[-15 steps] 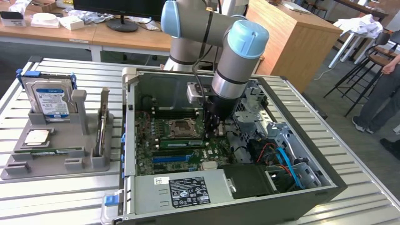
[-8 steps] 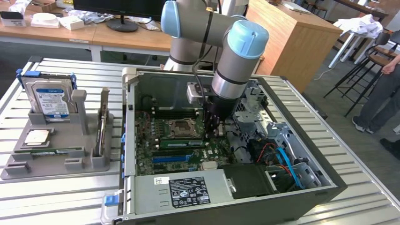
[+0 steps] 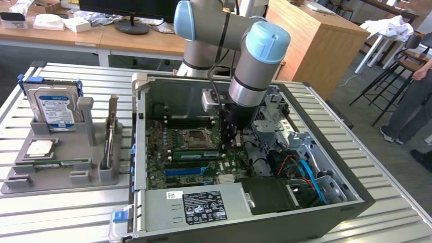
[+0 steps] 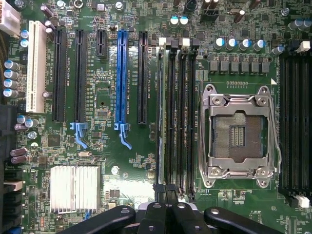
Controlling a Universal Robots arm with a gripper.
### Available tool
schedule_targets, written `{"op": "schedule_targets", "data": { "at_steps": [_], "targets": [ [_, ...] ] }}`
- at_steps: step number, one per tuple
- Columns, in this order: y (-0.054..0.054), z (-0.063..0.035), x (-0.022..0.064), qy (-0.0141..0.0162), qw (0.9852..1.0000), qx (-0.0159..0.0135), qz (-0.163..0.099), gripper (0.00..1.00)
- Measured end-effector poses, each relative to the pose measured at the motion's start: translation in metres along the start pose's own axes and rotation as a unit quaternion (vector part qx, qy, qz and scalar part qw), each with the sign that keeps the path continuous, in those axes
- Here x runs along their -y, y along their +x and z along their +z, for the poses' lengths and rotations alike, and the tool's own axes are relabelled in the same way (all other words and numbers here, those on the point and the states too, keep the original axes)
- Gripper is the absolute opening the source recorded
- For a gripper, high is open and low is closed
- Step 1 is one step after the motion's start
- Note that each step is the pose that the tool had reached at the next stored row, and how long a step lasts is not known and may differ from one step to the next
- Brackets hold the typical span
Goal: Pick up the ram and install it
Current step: 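Press down the ram until it locks into place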
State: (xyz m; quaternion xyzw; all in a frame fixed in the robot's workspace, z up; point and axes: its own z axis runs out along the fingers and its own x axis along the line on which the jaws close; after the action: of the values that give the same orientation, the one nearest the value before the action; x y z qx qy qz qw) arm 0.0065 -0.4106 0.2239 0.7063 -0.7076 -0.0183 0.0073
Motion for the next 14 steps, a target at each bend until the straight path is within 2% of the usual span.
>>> {"op": "schedule_targets", "data": {
  "at_steps": [2, 14],
  "targets": [
    [0.0, -0.0038, -0.0002, -0.0002, 1.0, -0.0007, 0.0, 0.1],
    [0.0, -0.0342, -0.0013, -0.0002, 1.0, -0.0007, 0.0, 0.1]
  ]
}}
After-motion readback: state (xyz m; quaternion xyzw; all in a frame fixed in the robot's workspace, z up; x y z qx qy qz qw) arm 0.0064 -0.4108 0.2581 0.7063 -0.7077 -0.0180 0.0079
